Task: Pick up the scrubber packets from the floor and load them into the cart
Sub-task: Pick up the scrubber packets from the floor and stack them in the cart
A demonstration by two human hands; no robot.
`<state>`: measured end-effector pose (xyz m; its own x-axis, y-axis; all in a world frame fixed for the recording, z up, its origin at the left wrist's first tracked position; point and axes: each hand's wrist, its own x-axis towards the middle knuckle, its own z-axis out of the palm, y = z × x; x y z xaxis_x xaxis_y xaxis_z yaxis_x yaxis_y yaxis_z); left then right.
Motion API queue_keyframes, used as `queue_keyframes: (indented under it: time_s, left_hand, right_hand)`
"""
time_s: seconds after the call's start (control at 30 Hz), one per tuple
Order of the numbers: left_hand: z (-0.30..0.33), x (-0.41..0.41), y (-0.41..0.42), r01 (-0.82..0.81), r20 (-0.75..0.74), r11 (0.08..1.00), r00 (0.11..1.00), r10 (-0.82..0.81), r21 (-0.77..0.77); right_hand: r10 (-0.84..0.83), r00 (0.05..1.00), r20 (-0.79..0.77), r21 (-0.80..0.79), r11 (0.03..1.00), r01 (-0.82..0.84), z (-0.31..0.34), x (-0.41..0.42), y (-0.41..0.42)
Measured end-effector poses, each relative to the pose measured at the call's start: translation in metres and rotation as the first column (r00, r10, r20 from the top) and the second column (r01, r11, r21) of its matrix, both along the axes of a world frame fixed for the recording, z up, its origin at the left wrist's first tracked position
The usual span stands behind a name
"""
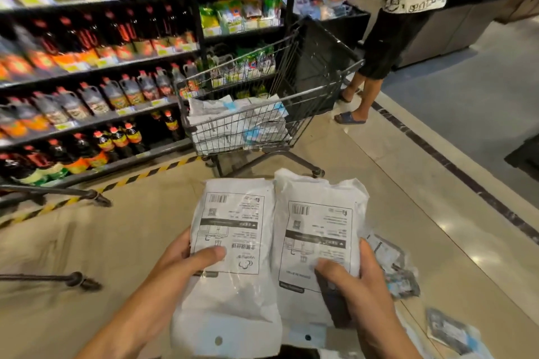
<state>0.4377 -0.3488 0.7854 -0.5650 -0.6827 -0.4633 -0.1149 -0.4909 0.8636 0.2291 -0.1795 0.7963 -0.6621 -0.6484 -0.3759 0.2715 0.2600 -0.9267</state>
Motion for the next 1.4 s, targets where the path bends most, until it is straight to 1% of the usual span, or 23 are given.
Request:
queue_keyframes:
  time_s: [0.13,0.2,0.3,0.57,0.7,0.83,0.93,1.03,1.1,1.23,1.33,1.4]
  left_hand:
    - [-0.002,-0.008,-0.052,-0.044,0.003,0.998,0.999,0.044,0.033]
    - [-0.003,-0.016,-0.079,-0.07,0.003,0.997,0.998,0.07,0.029]
    - [-0.005,-0.031,-0.124,-0.088,0.046,0.996,0.995,0.088,0.006]
    - [0.014,-0.075,-0.259,-0.143,0.078,0.989,0.986,0.145,-0.029]
    - [0.018,-0.092,-0.316,-0.175,0.077,0.985,0.982,0.175,-0.013]
    - [0.017,-0.118,-0.362,-0.153,0.115,0.988,0.981,0.155,-0.02]
    - [0.012,-0.143,-0.405,-0.139,0.118,0.99,0.983,0.141,-0.021]
    - [0.001,-0.172,-0.456,-0.068,0.157,0.998,0.985,0.068,-0.005]
    - [-0.008,-0.194,-0.497,-0.034,0.157,0.999,0.987,0.032,0.011]
    - [-0.025,-0.245,-0.592,0.122,0.176,0.992,0.976,-0.128,0.042]
    - [-0.047,-0.293,-0.674,0.255,0.211,0.966,0.943,-0.256,0.031]
    - [-0.061,-0.332,-0.721,0.346,0.236,0.938,0.909,-0.342,0.027]
  right_hand:
    - [0.028,1.0,0.004,-0.015,0.999,-0.028,0.001,-0.014,-0.057]
    - [0.043,0.999,-0.002,-0.005,0.999,-0.044,-0.001,-0.023,-0.088]
    - [0.045,0.999,0.013,0.015,0.999,-0.045,-0.008,-0.039,-0.141]
    - [0.099,0.99,0.099,-0.009,0.995,-0.099,-0.017,-0.092,-0.291]
    - [0.104,0.987,0.119,-0.01,0.995,-0.104,-0.02,-0.109,-0.349]
    - [0.101,0.984,0.144,0.009,0.995,-0.103,-0.02,-0.128,-0.396]
    - [0.054,0.984,0.168,0.031,0.998,-0.06,-0.023,-0.146,-0.431]
    - [-0.032,0.98,0.196,0.068,0.998,0.019,-0.033,-0.165,-0.469]
    - [-0.103,0.972,0.21,0.089,0.992,0.086,-0.04,-0.176,-0.498]
    - [-0.268,0.934,0.237,0.139,0.961,0.241,-0.054,-0.199,-0.571]
    - [-0.42,0.861,0.288,0.191,0.906,0.378,-0.069,-0.223,-0.63]
    - [-0.468,0.829,0.306,0.21,0.883,0.421,-0.081,-0.243,-0.663]
